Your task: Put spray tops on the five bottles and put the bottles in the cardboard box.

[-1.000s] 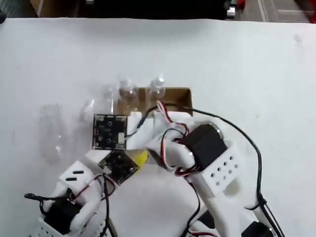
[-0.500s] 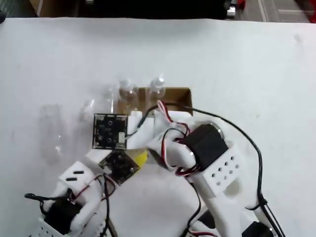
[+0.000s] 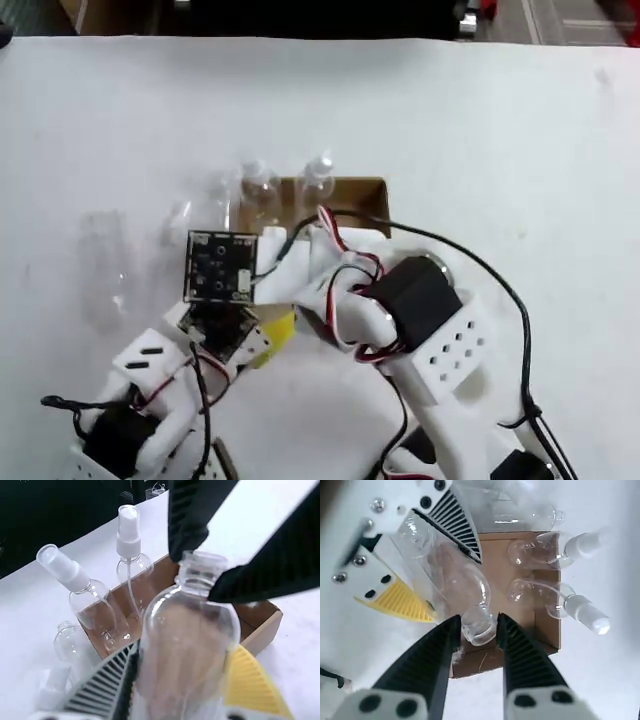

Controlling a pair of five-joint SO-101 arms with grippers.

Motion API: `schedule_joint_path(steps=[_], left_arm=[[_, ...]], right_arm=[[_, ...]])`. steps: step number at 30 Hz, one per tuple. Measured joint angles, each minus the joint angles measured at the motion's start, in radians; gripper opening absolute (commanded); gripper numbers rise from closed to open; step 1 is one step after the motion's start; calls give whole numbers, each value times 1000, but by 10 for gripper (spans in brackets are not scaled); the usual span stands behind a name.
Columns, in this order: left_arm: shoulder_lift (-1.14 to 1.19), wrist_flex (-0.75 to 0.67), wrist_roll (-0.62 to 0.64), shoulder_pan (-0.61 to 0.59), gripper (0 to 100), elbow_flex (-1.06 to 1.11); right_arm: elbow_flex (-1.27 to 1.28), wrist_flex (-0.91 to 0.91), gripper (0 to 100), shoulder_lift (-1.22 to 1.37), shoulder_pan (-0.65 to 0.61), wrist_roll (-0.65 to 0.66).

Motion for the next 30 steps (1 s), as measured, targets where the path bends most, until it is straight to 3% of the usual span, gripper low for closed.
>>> schedule_joint_path(steps=[7,15,24,30], left_arm=[[2,3,144,-17,266,0],[-8,31,132,-32,265,-84],[-8,31,132,-35,264,-84],[-8,52,-37,-89,264,-84]], right_arm=[[-5,-38,16,55,5,-17],[8,-72,16,173,115,-20],[8,-72,16,201,115,-21],[8,-71,16,201,190,-52]])
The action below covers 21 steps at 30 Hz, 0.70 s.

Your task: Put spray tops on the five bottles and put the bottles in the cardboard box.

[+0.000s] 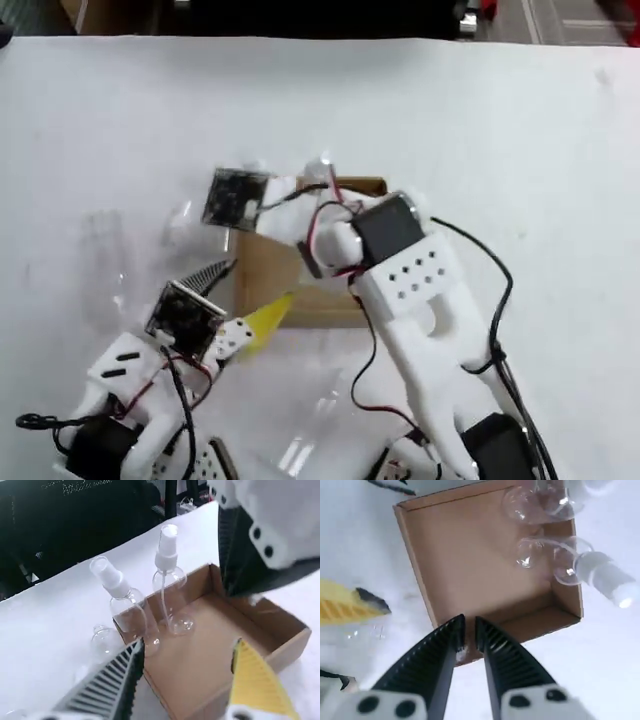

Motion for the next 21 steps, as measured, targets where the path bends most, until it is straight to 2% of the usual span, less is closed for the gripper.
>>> schedule_joint_path(steps=[2,5,9,13,21], left_arm=[[0,52,-71,9,264,0],[0,141,-152,91,264,0],[0,184,-166,173,264,0],[0,184,-166,187,264,0],[0,190,-166,253,268,0]], right_arm=[[0,0,16,-8,37,-61],[0,-23,16,-86,120,-152],[0,-94,16,-236,284,-334],[60,-104,16,-339,457,-509],[333,-57,16,-411,537,-548]])
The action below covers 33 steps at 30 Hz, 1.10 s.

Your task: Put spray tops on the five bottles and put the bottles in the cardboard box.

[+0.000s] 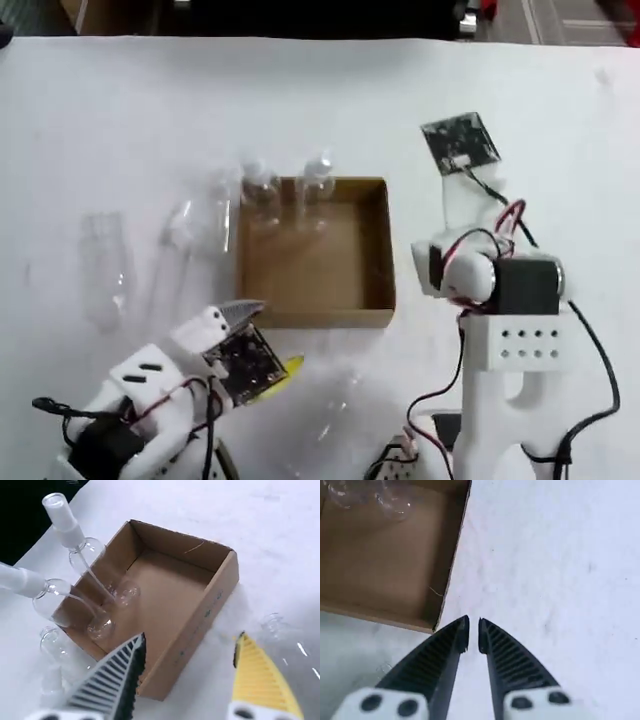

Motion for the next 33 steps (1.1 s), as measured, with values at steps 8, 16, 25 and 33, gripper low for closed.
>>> schedule_joint_path(steps=[8,16,25,33], left_arm=[[244,8,3,78,269,-29],[551,40,121,140,268,-160],[582,12,390,420,269,-157],[582,-161,402,433,268,0]], right_arm=[[215,-199,16,-71,186,-94],[387,-367,16,-71,262,-147],[516,-534,16,-72,377,-149],[552,-643,16,-68,489,-149]])
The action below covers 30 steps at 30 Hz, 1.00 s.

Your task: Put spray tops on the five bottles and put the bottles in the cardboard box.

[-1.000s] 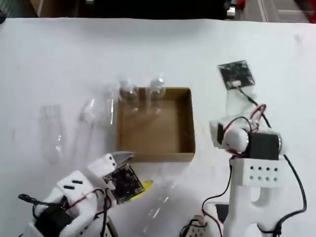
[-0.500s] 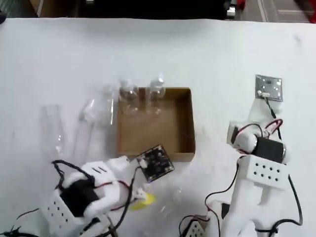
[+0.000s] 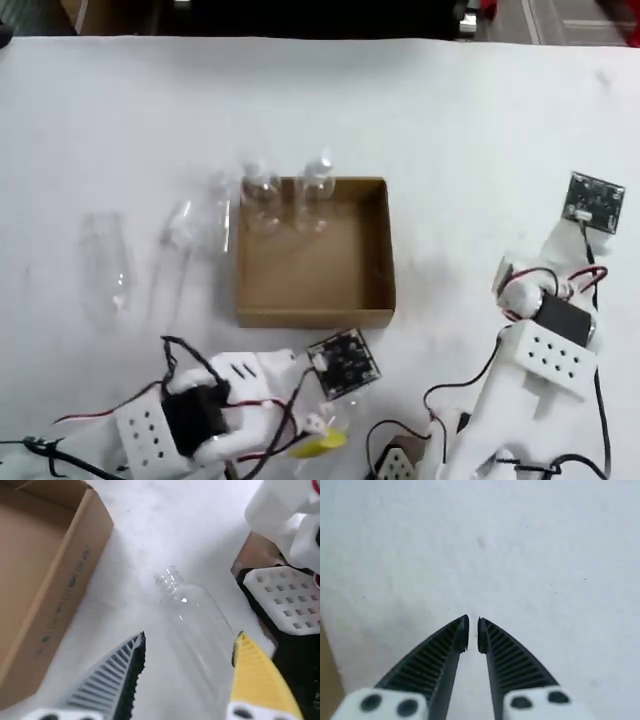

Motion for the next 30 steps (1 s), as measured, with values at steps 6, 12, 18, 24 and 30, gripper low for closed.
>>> schedule_joint_path(steps=[6,12,18,24,30], left_arm=[[0,-66,63,-14,269,18],[2,-164,74,-14,269,127],[15,-189,77,-15,268,126],[264,-170,77,-15,264,-58],[661,-166,137,-15,264,-192]], right_arm=[[-31,-74,16,189,71,-54],[-241,-40,16,549,84,-64],[-358,12,16,704,120,-64],[-365,25,16,704,117,-64],[-365,25,16,704,117,-66]])
